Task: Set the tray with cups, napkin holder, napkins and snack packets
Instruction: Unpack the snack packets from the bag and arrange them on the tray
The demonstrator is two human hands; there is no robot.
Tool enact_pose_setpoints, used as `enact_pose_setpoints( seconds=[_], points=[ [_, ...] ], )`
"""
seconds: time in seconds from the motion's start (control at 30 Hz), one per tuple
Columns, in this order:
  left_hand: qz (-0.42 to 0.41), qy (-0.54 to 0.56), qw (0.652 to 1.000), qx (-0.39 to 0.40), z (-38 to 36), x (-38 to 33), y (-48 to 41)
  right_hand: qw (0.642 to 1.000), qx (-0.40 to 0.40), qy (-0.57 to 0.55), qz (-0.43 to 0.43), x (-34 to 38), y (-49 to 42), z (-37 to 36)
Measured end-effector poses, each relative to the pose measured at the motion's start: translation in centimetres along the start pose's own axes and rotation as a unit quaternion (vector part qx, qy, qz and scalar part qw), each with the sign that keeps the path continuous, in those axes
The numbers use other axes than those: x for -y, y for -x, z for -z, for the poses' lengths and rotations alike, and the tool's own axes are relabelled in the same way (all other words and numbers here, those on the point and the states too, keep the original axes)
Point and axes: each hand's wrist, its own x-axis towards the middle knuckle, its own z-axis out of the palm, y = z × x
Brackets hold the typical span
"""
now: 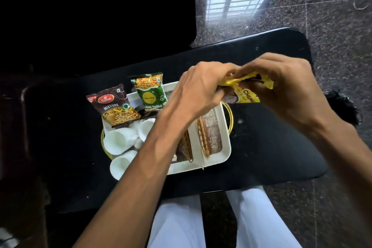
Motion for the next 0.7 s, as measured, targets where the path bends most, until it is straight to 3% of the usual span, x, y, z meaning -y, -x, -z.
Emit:
enact_pose_setpoints(
  seconds=[0.13, 0.2, 0.27, 0.37, 0.47, 0.53, 0.7],
  points=[
    [0.031, 0.044, 0.995, -0.082, 1.5, 2.8, 2.1, 0.995, -0.088, -0.035, 0.016, 2.2, -1.9, -1.8],
    [0.078, 0.114, 0.981, -0.134, 1.5, 4.2, 3.4, 0.990, -0.118, -0.069, -0.046, 2.2, -2.4, -3.0],
    [0.137, 0.191, 0.959, -0.160, 1.0, 5.3, 4.6, 0.979, -0.098, -0.121, -0.134, 2.0, -2.8, -4.6],
    [0.207, 0.258, 0.930, -0.159, -0.3, 6.3, 5.7, 0.930, -0.048, -0.275, -0.240, 1.7, -3.0, -7.7],
    [0.246, 0.298, 0.906, -0.171, -1.6, 6.7, 6.1, 0.886, -0.060, -0.369, -0.274, 1.2, -3.0, -10.5],
    [0.270, 0.303, 0.894, -0.189, -2.4, 6.9, 6.2, 0.881, -0.079, -0.361, -0.295, 1.0, -3.1, -11.7],
    [0.332, 0.324, 0.858, -0.219, -4.0, 6.9, 6.7, 0.923, -0.082, -0.204, -0.317, 0.5, -3.2, -13.5]
  ],
)
